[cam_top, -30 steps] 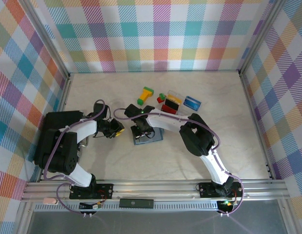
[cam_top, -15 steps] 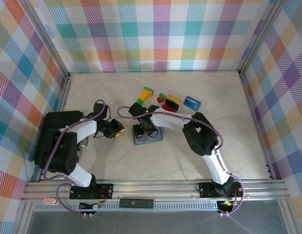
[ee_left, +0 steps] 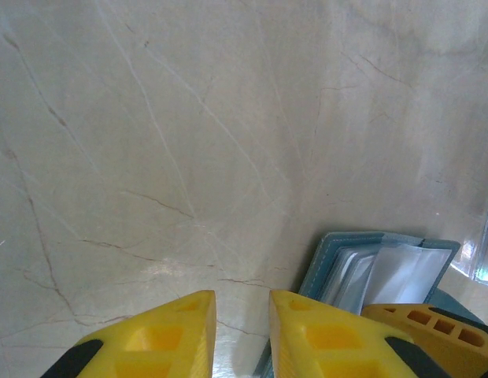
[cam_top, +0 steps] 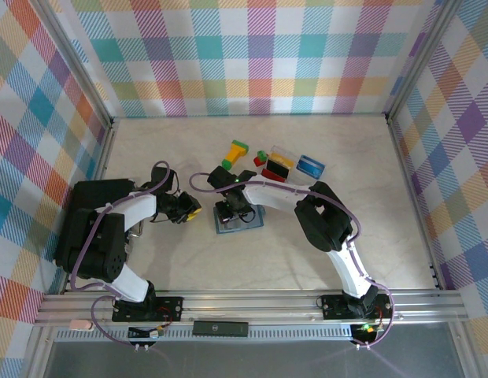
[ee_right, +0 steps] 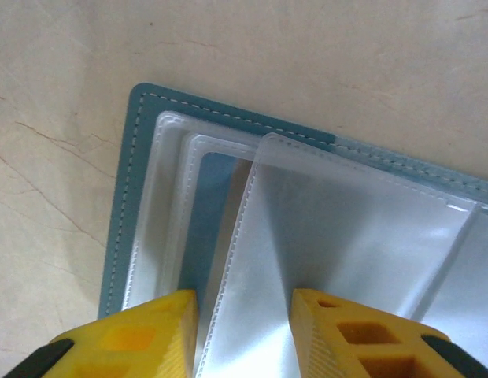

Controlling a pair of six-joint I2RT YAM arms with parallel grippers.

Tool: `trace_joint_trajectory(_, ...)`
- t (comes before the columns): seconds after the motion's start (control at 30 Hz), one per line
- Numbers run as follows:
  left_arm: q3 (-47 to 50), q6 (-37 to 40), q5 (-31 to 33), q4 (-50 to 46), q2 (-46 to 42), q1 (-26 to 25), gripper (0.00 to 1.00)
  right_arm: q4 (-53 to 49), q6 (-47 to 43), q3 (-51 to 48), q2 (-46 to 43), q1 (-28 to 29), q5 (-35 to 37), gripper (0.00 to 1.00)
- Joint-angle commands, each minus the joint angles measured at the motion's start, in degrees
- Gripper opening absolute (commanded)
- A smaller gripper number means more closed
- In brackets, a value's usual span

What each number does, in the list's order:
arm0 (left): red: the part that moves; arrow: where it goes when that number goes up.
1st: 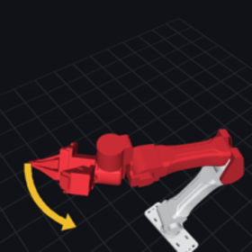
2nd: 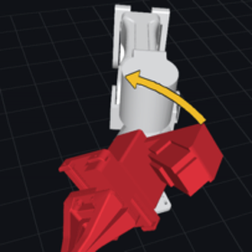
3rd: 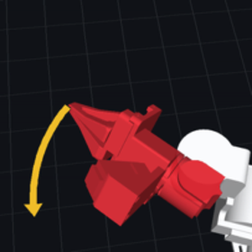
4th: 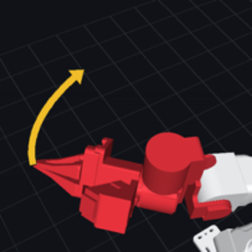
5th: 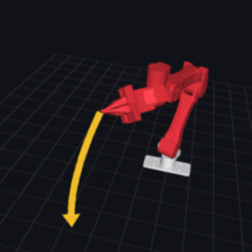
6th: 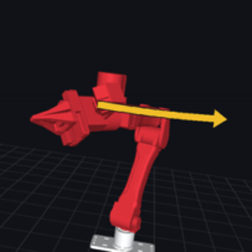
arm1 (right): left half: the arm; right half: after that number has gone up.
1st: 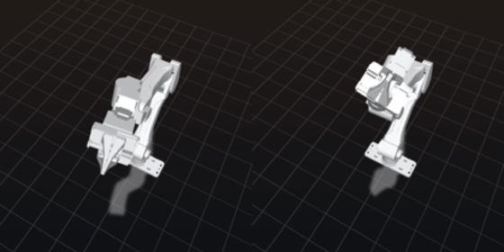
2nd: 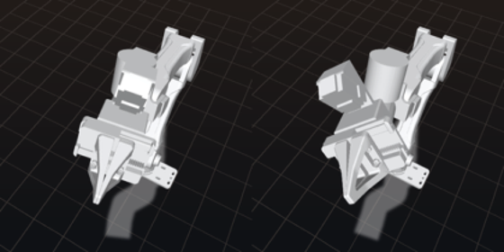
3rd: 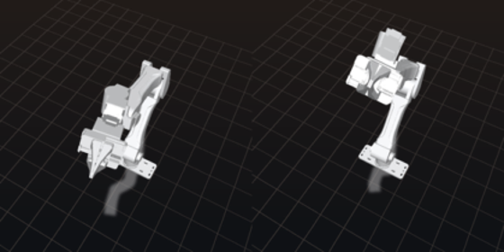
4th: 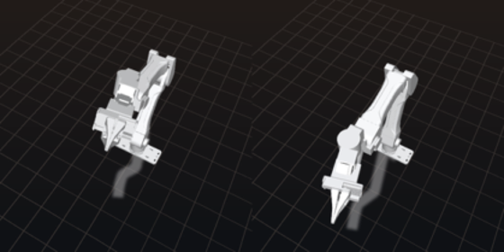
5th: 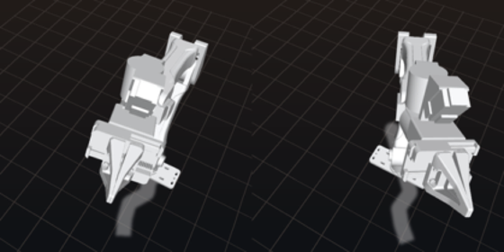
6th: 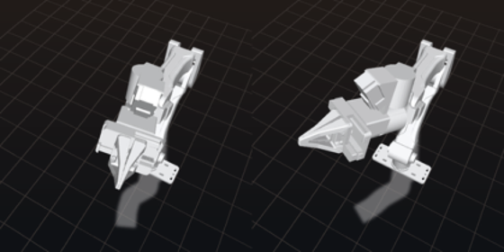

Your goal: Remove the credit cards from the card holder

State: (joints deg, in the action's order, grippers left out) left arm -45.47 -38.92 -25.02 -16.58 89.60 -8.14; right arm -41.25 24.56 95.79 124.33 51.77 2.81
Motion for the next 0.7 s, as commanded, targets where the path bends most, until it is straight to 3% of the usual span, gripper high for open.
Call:
trace_joint_trajectory(0.0,0.33,0.79,-0.91,-2.06,-1.62,0.51,0.24,-4.29,-0.3,-1.04,3.81,0.04,3.22,0.33)
trace_joint_trajectory(0.3,-0.22,1.02,-1.31,-2.58,-2.7,0.52,0.24,-2.03,1.1,-1.75,-0.15,0.0,2.84,0.19)
trace_joint_trajectory(0.67,-0.91,1.05,-1.88,-2.87,-3.83,-0.46,0.24,-3.43,5.66,-3.29,-5.62,-0.09,14.29,0.15)
